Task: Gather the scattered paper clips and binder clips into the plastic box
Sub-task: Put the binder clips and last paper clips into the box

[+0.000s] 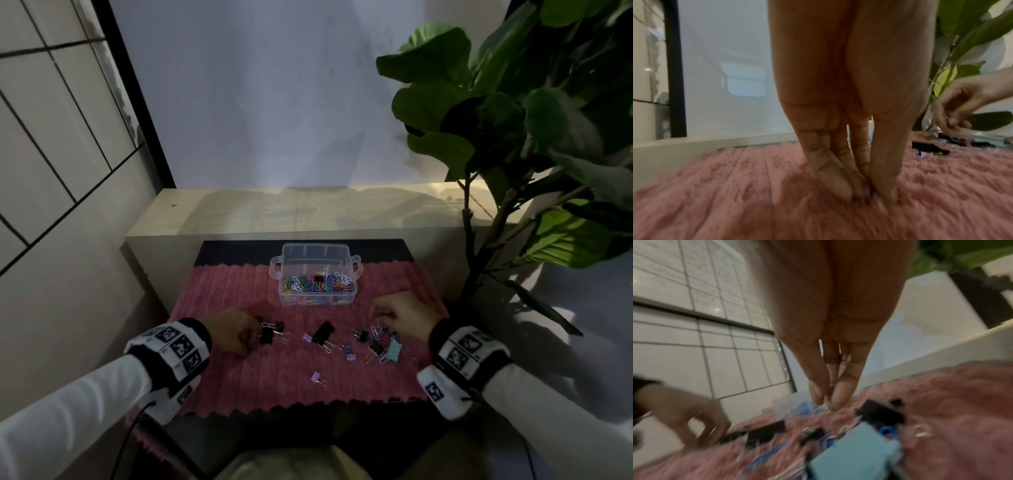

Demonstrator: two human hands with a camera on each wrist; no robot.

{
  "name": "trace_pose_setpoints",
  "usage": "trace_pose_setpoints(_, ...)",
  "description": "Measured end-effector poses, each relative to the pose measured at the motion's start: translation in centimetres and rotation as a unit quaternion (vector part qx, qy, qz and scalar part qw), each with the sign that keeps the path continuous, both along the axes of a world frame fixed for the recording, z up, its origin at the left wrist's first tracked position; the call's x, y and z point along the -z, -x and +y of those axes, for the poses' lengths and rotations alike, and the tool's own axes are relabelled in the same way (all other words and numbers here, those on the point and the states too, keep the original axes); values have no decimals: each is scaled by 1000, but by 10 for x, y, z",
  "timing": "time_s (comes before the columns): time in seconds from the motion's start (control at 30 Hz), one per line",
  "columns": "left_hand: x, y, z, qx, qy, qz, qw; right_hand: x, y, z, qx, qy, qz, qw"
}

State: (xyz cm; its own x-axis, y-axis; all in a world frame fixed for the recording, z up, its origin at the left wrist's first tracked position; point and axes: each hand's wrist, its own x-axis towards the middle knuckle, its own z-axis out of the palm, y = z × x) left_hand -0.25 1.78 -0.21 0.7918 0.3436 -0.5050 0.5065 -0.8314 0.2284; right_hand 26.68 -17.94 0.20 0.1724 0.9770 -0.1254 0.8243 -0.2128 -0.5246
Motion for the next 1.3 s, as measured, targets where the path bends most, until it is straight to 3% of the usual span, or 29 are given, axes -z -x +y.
trace_pose_setpoints(0.1,-2,7,5,-6,33,-20,999,5,15,11,-45,35,-52,997)
trace_pose_setpoints(0.23,-25,3,10,-26,54,-92,994,12,16,16,-12,94,-95,991)
trace_pose_setpoints(0.33,-50,-16,23,-64,33,-216,974,14,18,15,-24,131,-94,987)
trace_pose_setpoints(0.43,-57,-45,38,-86,23,-284,955,19,20,14,-7,121,-36,992)
trace_pose_setpoints(0.7,-45,-98,30,-50,-13,-262,964,8,4,6,59,58,201,976)
trace_pose_setpoints(0.93,-34,-108,35,-45,-36,-234,971,2,-4,7,88,35,316,944)
trace_pose_setpoints(1.03,-35,-101,31,-13,-36,-187,982,2,-3,9,103,23,346,932)
trace_pose_setpoints(1.23,-46,-65,3,-22,-33,-327,944,-5,-3,25,127,-9,321,938)
trace_pose_setpoints(1.3,-43,-51,-19,1,-13,-321,947,-17,-5,42,134,-37,291,947)
